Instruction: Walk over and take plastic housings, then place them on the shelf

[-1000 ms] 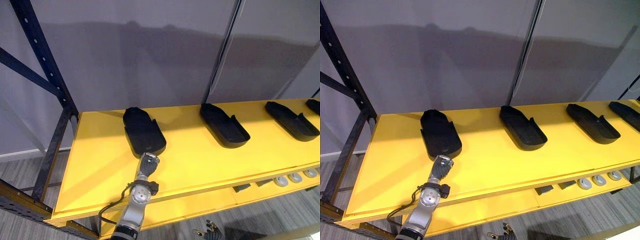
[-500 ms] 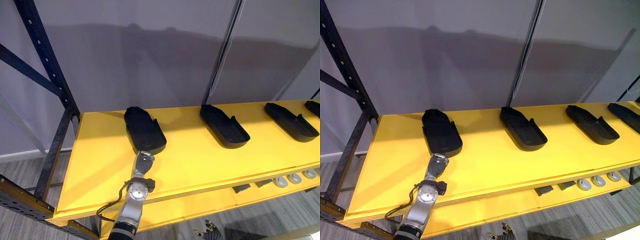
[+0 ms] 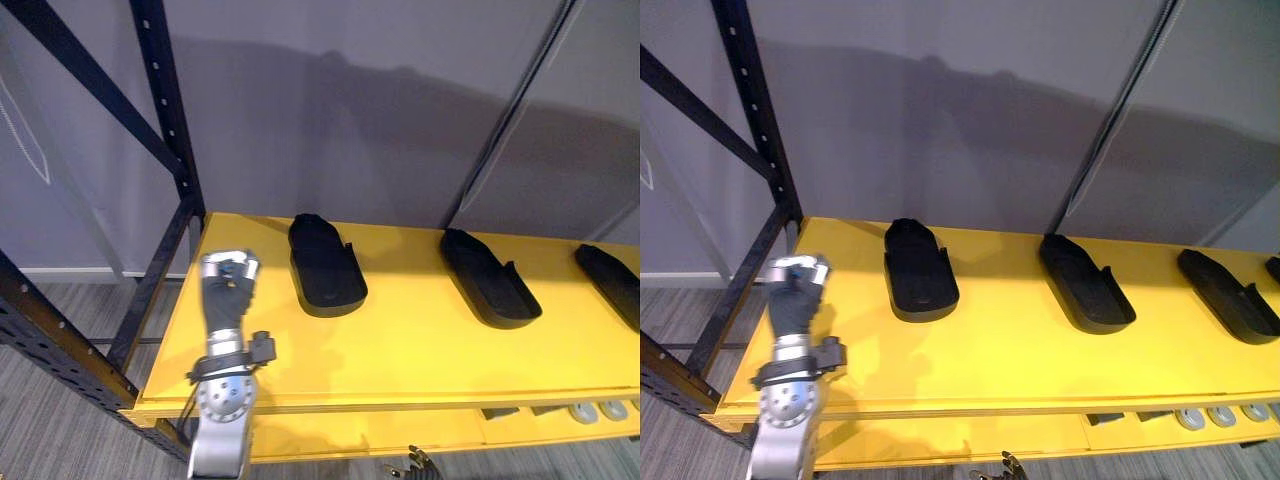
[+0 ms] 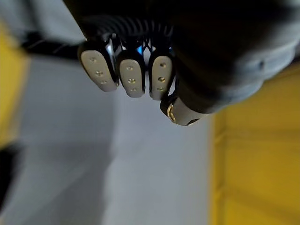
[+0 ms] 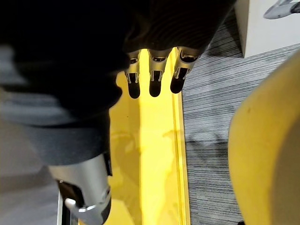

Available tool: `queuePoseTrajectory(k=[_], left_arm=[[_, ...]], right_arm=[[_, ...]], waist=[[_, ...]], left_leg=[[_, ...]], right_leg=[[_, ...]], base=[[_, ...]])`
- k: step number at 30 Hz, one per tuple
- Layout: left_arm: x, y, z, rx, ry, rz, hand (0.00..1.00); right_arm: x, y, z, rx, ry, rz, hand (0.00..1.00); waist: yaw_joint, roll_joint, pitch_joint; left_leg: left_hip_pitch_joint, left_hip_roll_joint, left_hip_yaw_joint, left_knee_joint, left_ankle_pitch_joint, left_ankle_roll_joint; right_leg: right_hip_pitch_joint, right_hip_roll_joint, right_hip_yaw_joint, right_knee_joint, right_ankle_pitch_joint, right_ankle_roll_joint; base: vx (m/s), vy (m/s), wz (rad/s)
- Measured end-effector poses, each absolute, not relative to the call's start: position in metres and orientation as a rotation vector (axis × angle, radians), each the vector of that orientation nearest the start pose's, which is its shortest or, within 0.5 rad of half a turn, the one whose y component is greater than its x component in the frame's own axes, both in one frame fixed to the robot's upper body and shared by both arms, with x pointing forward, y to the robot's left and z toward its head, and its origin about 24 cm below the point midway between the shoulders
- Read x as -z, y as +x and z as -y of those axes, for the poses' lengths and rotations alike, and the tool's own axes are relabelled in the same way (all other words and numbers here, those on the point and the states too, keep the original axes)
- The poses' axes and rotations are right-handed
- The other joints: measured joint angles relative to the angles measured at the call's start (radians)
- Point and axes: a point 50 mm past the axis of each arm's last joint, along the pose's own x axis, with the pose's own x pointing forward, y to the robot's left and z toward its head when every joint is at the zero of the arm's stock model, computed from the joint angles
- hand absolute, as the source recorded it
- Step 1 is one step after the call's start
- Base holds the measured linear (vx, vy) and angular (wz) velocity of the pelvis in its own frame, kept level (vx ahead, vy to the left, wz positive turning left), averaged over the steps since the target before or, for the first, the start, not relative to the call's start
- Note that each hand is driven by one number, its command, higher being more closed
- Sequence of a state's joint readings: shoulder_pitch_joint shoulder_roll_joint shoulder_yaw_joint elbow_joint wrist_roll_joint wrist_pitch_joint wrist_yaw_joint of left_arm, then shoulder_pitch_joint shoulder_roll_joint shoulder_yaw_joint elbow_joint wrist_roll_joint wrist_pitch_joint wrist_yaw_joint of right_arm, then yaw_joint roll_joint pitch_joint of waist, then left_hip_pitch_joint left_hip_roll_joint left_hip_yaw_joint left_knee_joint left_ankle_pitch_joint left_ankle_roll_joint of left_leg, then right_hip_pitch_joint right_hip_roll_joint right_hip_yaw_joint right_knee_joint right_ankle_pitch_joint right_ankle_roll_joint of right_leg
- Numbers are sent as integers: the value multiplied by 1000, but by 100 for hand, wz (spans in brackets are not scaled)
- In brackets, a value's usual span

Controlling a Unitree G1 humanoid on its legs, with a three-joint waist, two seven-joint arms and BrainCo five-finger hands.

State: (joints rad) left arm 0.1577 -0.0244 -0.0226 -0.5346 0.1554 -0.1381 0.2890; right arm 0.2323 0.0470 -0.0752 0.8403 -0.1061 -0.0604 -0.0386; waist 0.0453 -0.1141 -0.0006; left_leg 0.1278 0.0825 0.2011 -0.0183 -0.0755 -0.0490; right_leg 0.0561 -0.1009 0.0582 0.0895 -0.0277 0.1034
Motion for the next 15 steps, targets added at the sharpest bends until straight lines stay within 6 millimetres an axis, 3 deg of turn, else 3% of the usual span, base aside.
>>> queuePoseTrajectory(k=[6, 10, 15], left_arm=[[-123, 175, -190, -485, 57, 440, 100], [-109, 165, -195, -530, 34, 361, 100], [-67, 162, -196, -492, 51, 146, 100]], right_arm=[[155, 83, 150, 90, -17, -1015, 0], [155, 84, 151, 94, -27, -1011, 0], [153, 86, 152, 92, -37, -999, 0]], waist=[[28, 2, 1], [33, 7, 6], [34, 15, 11]], left_leg=[[-18, -7, -50, 32, -11, 11], [-37, -12, -73, 60, -22, 16], [-39, -13, -92, 80, -40, 16]], right_leg=[[18, -12, -48, 10, 0, 0], [26, -20, -74, 10, -1, -1], [45, -23, -100, 10, -16, -20]], base=[[30, 12, 26], [-12, -1, 18], [-33, -28, 11]])
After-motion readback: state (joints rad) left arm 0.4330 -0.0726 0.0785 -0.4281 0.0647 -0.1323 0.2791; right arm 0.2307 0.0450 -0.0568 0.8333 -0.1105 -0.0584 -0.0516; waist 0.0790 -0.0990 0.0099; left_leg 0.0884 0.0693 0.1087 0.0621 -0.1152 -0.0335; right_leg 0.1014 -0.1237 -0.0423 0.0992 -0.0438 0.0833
